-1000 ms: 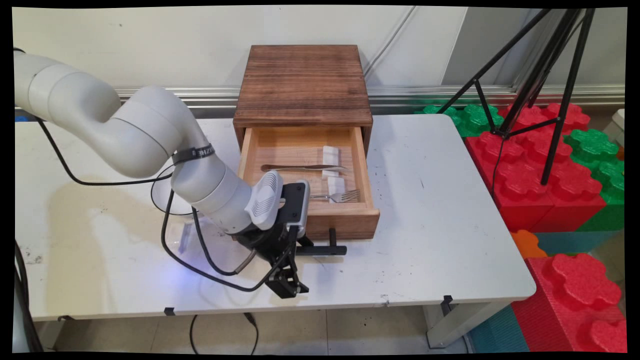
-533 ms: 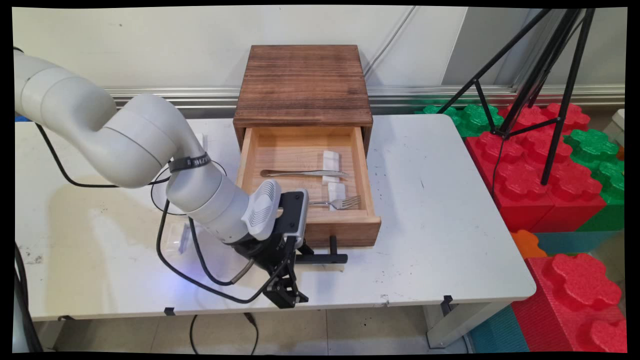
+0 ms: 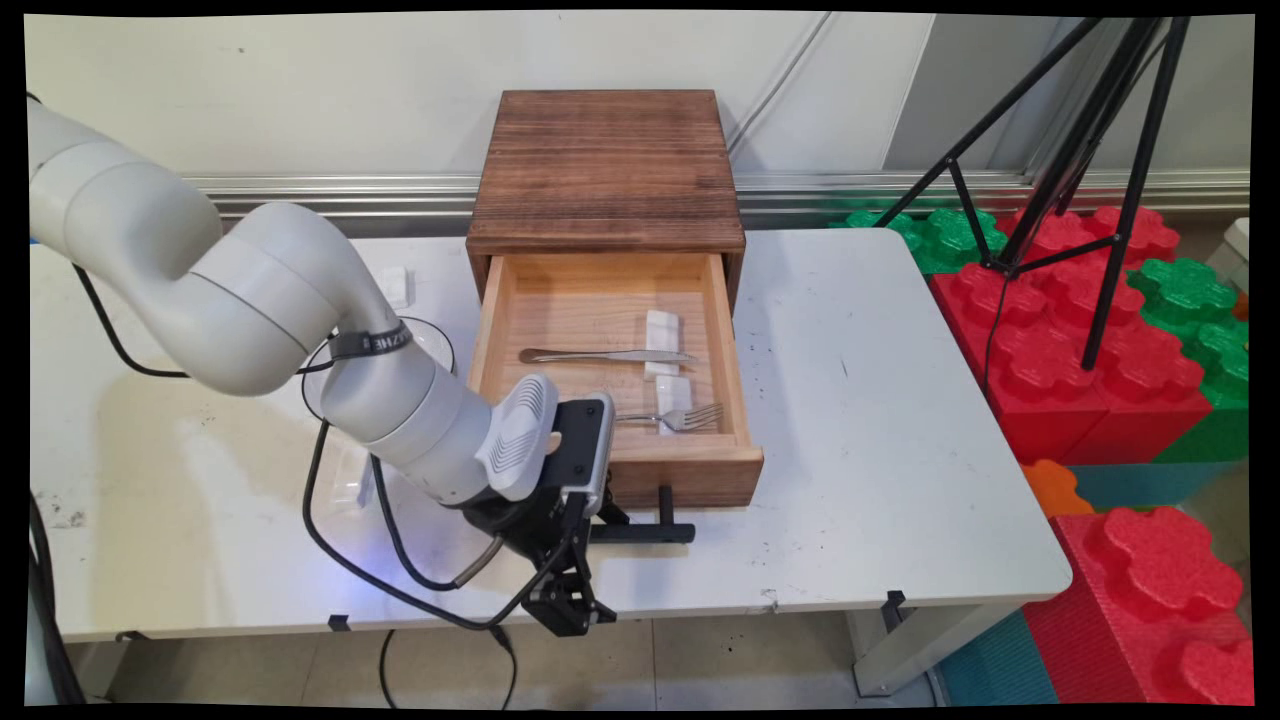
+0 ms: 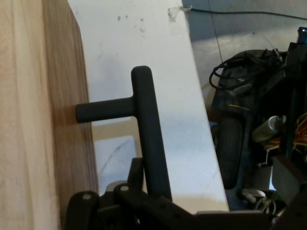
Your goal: Open the drawer
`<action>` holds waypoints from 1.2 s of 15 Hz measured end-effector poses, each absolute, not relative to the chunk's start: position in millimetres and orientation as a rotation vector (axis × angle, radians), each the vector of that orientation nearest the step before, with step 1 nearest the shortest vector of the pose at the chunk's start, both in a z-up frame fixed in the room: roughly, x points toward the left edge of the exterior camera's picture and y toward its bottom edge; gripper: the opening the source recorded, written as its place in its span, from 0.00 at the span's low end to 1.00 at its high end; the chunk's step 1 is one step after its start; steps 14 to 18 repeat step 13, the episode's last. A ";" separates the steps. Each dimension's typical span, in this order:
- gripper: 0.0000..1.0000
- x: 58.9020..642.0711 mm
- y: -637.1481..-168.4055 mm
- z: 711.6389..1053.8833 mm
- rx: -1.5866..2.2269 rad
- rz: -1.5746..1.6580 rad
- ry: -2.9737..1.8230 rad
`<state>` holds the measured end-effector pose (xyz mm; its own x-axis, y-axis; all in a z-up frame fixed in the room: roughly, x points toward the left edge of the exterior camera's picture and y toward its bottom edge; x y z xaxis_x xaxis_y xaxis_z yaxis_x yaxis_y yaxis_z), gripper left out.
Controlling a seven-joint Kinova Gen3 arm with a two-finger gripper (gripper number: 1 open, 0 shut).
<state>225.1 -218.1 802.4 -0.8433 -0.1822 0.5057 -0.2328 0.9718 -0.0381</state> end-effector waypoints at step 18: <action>1.00 231.2 -203.5 802.8 0.253 0.158 -2.592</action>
